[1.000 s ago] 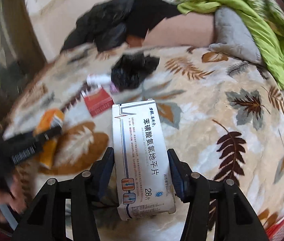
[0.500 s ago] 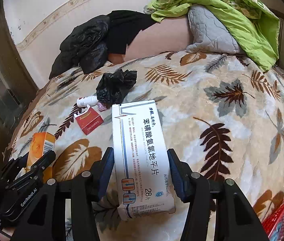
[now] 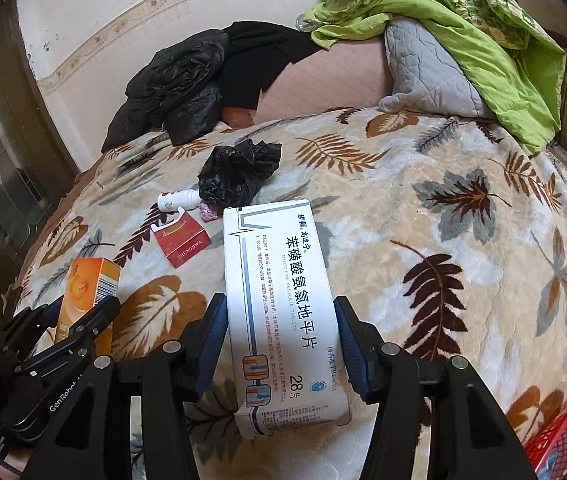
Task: Collect trash
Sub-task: 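Carry both boxes over the red basket and open both tools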
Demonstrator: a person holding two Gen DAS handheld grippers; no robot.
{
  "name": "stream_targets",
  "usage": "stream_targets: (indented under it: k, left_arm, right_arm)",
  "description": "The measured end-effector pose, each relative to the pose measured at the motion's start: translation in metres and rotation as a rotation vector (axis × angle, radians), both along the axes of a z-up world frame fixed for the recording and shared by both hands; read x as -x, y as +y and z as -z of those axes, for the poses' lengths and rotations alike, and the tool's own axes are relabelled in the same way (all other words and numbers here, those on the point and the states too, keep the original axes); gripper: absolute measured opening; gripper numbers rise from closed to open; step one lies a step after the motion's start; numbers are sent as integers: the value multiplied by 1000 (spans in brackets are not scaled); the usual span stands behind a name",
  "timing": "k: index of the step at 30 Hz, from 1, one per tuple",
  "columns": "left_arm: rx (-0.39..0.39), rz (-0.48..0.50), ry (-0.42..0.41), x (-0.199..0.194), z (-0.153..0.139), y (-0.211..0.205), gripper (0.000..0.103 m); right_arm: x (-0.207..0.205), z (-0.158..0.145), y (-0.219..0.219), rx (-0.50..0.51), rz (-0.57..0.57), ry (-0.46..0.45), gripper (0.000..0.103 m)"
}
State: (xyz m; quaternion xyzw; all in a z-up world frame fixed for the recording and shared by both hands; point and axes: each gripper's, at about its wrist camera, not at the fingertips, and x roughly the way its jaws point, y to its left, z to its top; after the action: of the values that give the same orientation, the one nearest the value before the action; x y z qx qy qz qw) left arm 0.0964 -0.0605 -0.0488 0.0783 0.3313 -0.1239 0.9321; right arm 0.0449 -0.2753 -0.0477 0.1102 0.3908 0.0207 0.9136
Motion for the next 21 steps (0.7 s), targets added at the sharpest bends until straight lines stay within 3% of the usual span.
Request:
stream_targets:
  k: [11, 15, 21]
  left_arm:
    - [43, 28, 19, 1, 1, -9, 48]
    - [56, 89, 23, 11, -3, -20, 48]
    - [103, 271, 80, 47, -10, -55, 48]
  right_arm:
    - [6, -6, -4, -15, 7, -23, 57]
    - [30, -15, -14, -80, 12, -26, 57]
    - [88, -25, -49, -127, 63, -9, 57]
